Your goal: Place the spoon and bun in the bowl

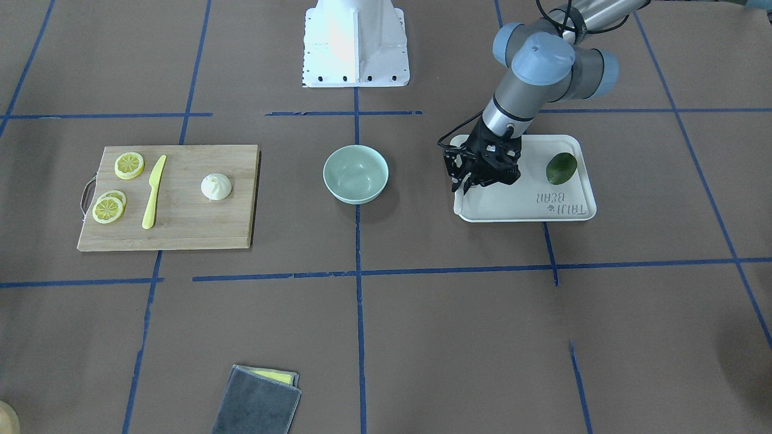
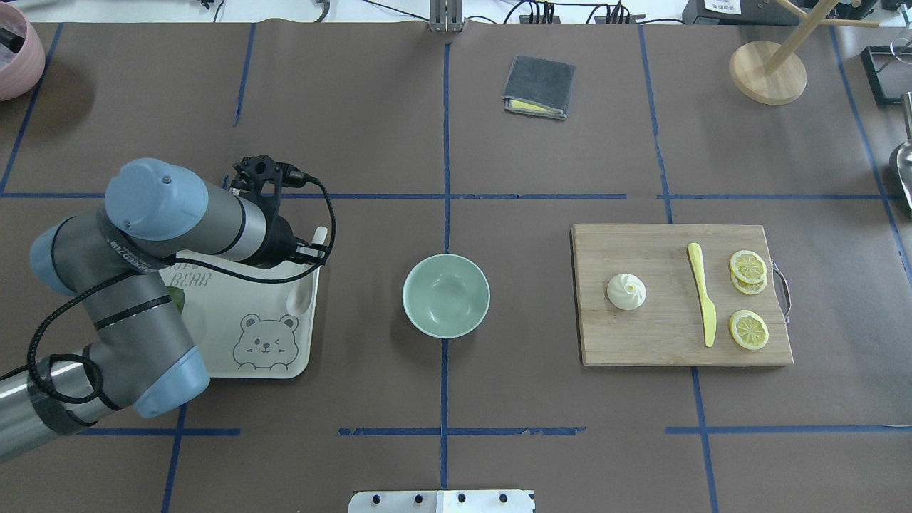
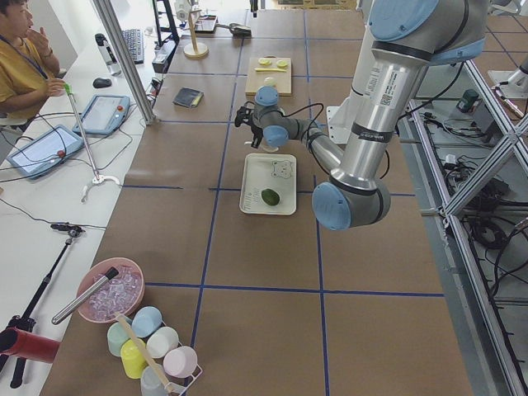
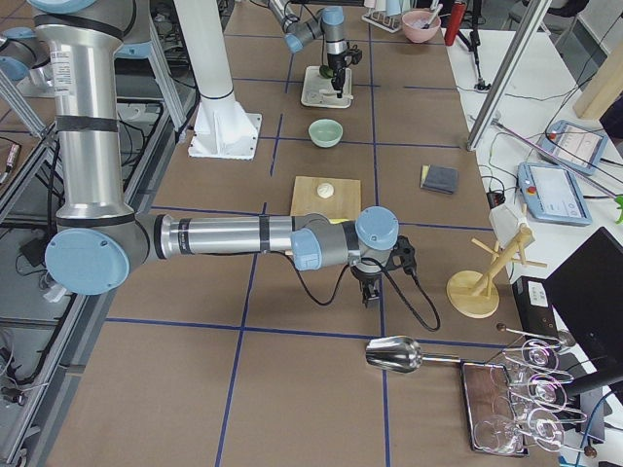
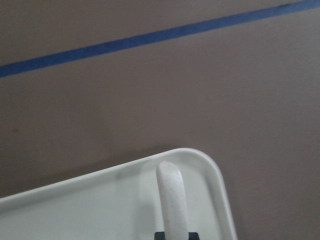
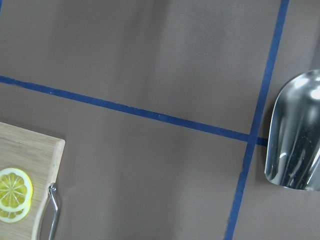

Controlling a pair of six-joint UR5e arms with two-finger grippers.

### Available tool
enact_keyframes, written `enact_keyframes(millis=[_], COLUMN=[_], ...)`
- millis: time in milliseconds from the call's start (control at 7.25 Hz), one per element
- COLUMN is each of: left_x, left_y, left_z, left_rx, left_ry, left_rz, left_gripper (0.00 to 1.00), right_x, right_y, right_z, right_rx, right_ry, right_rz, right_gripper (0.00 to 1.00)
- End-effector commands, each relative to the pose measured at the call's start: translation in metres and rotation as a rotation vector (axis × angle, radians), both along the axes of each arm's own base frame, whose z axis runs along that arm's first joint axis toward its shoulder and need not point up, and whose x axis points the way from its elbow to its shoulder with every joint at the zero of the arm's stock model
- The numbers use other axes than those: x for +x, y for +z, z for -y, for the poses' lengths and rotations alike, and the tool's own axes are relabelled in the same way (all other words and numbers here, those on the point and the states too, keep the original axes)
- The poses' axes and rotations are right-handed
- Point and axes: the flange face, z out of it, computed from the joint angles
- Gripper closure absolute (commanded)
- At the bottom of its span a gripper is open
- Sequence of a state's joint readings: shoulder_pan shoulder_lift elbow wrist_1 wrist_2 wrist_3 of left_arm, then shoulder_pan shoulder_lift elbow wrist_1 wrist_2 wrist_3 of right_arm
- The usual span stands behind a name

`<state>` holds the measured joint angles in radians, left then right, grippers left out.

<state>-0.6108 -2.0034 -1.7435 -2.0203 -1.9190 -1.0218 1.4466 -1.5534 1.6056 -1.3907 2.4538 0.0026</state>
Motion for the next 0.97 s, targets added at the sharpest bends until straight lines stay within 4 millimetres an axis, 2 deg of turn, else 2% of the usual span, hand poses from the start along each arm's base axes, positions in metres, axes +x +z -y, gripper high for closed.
enact_keyframes(millis=[0, 138, 276, 552, 690, 828], left_x=[0.047, 0.065, 0.084, 0.096, 0.099, 0.099], left_y=[-0.089, -0.107, -0.107, -0.105, -0.107, -0.108], left_z=[0.015, 0.024, 0.005, -0.008, -0.013, -0.015], left_rx=[-0.089, -0.080, -0.045, -0.063, -0.064, -0.064], left_ry=[-0.050, -0.070, -0.087, -0.106, -0.099, -0.096], left_rz=[-0.127, -0.147, -0.167, -0.183, -0.189, -0.190], left_gripper=[1.00, 1.00, 1.00, 1.00, 0.93, 0.43], right_x=[-0.003, -0.007, -0.013, -0.016, -0.016, -0.018], right_y=[-0.006, -0.007, -0.008, -0.006, -0.006, -0.007], right_z=[0.000, -0.001, -0.001, -0.002, -0.002, -0.003], right_rx=[0.052, 0.072, 0.080, 0.076, 0.074, 0.066], right_ry=[-0.010, -0.019, -0.031, -0.036, -0.034, -0.039], right_rz=[0.033, 0.035, 0.037, 0.037, 0.040, 0.057], right_gripper=[0.00, 0.00, 0.00, 0.00, 0.00, 0.00])
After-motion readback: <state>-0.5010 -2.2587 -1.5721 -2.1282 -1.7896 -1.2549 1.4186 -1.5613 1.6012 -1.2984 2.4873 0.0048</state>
